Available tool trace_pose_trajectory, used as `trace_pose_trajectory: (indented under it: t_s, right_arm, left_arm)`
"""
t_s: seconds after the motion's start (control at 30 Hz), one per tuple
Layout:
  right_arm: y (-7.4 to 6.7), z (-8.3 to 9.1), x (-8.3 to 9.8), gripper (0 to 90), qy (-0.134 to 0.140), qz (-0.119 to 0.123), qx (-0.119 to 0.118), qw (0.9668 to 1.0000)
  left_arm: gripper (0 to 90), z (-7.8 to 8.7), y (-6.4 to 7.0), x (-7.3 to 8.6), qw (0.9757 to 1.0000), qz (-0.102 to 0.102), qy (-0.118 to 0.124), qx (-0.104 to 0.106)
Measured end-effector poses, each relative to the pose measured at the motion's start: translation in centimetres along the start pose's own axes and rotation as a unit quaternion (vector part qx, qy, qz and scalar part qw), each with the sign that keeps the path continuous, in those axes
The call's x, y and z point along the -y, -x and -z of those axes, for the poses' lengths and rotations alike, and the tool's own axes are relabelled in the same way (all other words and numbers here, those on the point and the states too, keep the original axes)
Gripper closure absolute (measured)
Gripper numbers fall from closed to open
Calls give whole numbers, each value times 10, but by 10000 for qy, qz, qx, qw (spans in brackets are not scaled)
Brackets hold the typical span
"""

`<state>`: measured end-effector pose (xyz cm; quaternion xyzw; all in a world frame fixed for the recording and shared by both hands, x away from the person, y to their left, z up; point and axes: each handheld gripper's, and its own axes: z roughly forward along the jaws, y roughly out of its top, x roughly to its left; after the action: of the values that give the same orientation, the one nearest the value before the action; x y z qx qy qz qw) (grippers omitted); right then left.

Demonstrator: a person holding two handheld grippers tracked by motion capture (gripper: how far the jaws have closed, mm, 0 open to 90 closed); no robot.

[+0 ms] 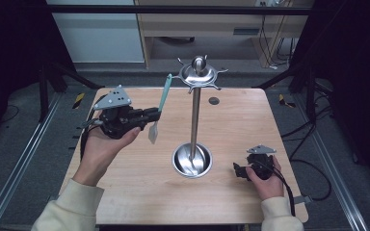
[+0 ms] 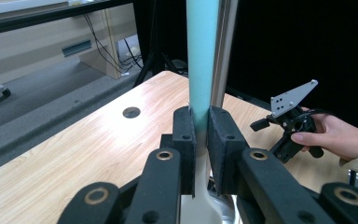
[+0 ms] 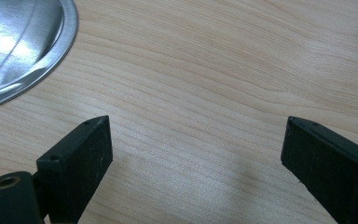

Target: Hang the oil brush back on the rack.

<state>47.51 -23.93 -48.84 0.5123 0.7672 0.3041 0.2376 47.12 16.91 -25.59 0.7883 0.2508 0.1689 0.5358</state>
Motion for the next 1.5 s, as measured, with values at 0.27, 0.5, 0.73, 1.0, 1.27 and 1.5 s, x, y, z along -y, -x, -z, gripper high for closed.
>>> trace_pose_trajectory:
  t_s: [0.27, 0.5, 0.73, 1.0, 1.27, 1.5]
  right_arm:
    - [0, 0, 0, 95, -6, -9, -5, 10000]
    - [0, 0, 0, 95, -1, 8, 6, 10000]
    - [0, 0, 0, 95, 16, 14, 3, 10000]
    - [0, 0, 0, 95, -18, 29, 9, 10000]
    - [0, -1, 0, 95, -13, 30, 12, 10000]
    - [0, -1, 0, 94, -11, 26, 13, 10000]
  left_arm:
    - [816, -6, 0, -1, 10000, 18, -52, 55]
    - [816, -9, 0, -1, 9999, 23, -72, 77]
    - [816, -8, -1, -1, 9999, 1, -91, 47]
    - [815, -9, -1, -2, 9999, -15, -120, 45]
    - [815, -12, -2, -3, 9998, -28, -165, 49]
    - [814, -14, -3, -4, 9998, -31, -179, 30]
